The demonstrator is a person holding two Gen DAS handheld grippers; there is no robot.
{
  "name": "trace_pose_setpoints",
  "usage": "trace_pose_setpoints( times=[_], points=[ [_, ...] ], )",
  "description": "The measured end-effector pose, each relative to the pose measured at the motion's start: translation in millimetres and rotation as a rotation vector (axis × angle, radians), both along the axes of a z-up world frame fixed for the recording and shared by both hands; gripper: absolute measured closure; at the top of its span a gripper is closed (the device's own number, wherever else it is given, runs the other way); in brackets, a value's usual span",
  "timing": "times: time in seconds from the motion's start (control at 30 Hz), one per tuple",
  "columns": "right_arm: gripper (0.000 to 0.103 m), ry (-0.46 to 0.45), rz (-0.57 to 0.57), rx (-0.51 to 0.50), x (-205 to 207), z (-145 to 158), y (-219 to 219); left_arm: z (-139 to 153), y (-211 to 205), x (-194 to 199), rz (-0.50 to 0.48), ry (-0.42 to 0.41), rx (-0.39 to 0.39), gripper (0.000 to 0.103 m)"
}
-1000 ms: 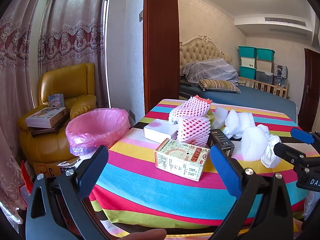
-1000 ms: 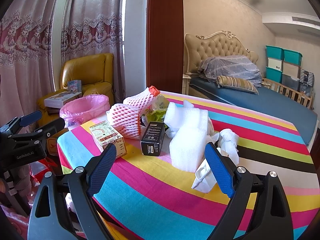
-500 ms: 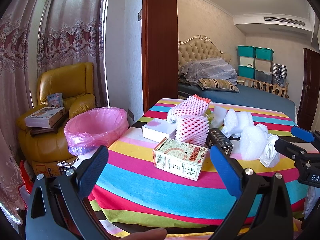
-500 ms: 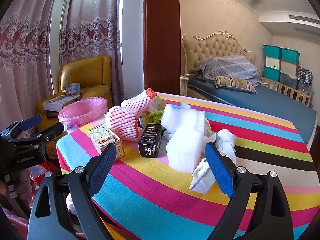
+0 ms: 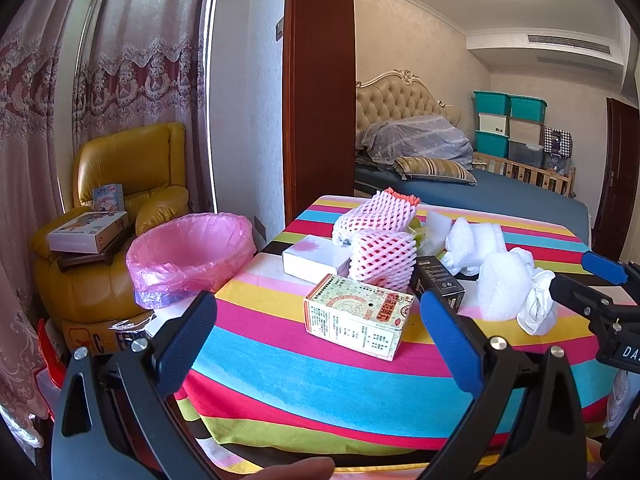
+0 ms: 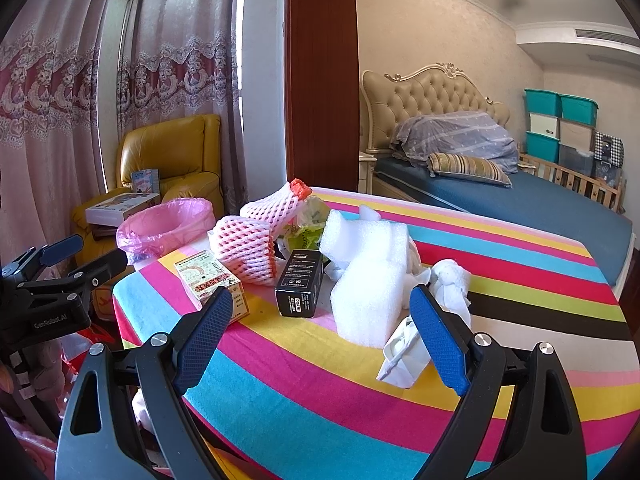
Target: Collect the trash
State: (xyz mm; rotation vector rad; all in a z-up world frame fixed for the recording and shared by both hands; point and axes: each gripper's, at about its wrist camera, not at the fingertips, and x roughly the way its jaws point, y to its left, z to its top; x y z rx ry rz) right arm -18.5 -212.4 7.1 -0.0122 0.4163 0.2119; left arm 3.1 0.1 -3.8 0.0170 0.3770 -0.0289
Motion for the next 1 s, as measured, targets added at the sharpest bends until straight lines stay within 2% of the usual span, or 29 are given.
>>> trace_pose_setpoints(
  times=[0.67, 1.0],
  points=[
    [0.018, -0.004, -0.005, 0.005, -0.8, 1.2, -1.3, -1.4, 0.4, -1.7, -0.007, 0.005, -0.002, 0.004],
    [0.018, 0.001, -0.006, 0.009, -1.3, -1.4, -2.4, -2.1, 6.5, -3.2, 0.030, 0.022, -0.026, 0.004]
  ],
)
